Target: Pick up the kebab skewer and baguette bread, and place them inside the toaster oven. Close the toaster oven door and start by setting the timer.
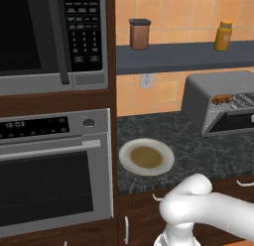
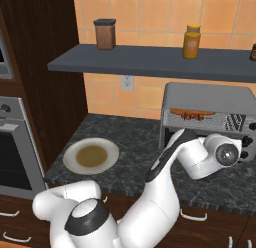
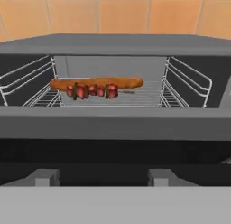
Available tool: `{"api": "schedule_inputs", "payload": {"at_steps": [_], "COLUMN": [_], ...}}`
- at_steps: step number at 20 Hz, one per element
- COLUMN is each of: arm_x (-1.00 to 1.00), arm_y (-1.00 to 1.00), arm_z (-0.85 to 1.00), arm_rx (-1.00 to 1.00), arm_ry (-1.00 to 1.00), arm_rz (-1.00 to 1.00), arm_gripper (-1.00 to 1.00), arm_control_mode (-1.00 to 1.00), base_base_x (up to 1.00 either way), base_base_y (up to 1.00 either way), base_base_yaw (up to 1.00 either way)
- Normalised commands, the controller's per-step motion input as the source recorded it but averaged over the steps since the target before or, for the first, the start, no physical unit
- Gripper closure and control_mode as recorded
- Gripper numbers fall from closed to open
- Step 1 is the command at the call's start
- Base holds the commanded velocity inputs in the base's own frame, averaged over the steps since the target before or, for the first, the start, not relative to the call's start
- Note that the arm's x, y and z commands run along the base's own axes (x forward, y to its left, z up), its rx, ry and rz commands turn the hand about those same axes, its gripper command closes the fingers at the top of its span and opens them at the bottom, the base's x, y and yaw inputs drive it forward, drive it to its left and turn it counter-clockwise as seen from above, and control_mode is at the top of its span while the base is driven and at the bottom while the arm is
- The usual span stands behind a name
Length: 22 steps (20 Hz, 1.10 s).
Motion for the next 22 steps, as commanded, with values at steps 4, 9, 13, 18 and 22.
{"api": "schedule_inputs", "payload": {"at_steps": [4, 9, 13, 18, 22], "arm_x": [0.62, 0.6, 0.51, 0.37, -0.23], "arm_y": [0.09, 0.02, 0.02, 0.04, 0.0], "arm_z": [0.27, 0.07, 0.0, 0.0, 0.04], "arm_rx": [0.0, 0.0, 0.0, 0.0, 0.0], "arm_ry": [0.0, 0.0, 0.04, 0.05, 0.0], "arm_rz": [0.0, 0.0, 0.0, 0.0, 0.0], "arm_gripper": [-1.0, -1.0, -1.0, -1.0, -1.0], "arm_control_mode": [-1.0, -1.0, -1.0, -1.0, -1.0], "base_base_x": [0.0, 0.0, 0.0, 0.0, 0.0], "base_base_y": [0.0, 0.0, 0.0, 0.0, 0.0], "base_base_yaw": [0.0, 0.0, 0.0, 0.0, 0.0]}}
